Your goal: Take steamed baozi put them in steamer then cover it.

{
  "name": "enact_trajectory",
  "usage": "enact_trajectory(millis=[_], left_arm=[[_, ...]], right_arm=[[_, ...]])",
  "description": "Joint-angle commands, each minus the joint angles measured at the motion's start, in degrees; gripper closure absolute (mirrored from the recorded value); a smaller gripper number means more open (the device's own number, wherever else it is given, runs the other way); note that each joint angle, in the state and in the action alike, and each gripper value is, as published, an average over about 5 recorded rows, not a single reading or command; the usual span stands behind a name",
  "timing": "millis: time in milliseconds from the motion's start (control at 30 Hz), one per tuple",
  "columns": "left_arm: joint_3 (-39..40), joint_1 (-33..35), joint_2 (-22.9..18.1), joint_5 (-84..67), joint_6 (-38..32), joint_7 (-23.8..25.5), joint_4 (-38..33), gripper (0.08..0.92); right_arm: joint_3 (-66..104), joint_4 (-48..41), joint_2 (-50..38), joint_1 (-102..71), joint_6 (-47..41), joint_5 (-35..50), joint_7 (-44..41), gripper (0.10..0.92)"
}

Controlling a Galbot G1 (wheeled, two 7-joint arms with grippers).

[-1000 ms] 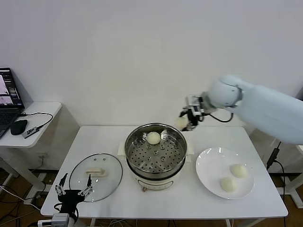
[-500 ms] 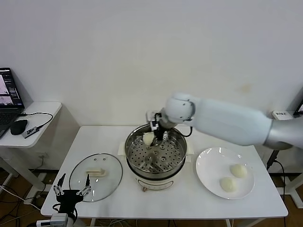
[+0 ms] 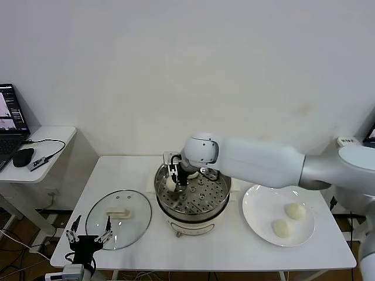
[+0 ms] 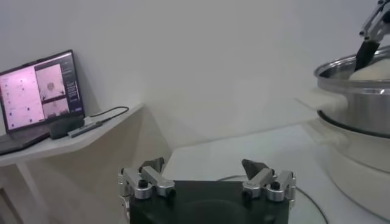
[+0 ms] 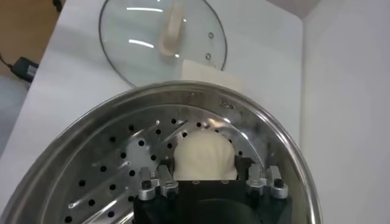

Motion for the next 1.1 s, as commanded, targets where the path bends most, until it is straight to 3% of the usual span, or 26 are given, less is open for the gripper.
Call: enact_trajectory(millis=[33, 200, 400, 567, 900, 1100], left_arm=[[0.1, -0.2, 0.1, 0.0, 0.0, 0.0, 0.3, 0.177], [0.1, -0.3, 0.1, 0.0, 0.0, 0.1, 0.3, 0.177], [0.1, -0.3, 0.1, -0.1, 0.0, 0.0, 0.3, 0.177], [0.1, -0.2, 0.0, -0.1, -0.1, 0.1, 0.5, 0.177], [0.2, -0.4, 0.3, -0.2, -0.1, 0.1, 0.8, 0.177], [0.4, -0.4, 0.5, -0.2, -0.2, 0.1, 1.0, 0.177]], right_arm=[[-0.2, -1.3, 1.8, -1.1, -0.6, -0.9, 1.2, 0.406], [0.0, -1.5, 1.7, -1.4, -0.5, -1.4, 0.8, 0.382], [0.0, -0.2, 0.0, 0.8, 0.3, -1.8, -4.0, 0.238], [0.8, 2.1, -4.1, 5.2, 3.5, -3.3, -11.1, 0.204], [0.6, 10.7, -20.2, 13.5, 12.3, -6.5, -20.7, 0.203], [0.9, 17.3, -35.4, 12.6, 16.4, -10.9, -23.7, 0.203]])
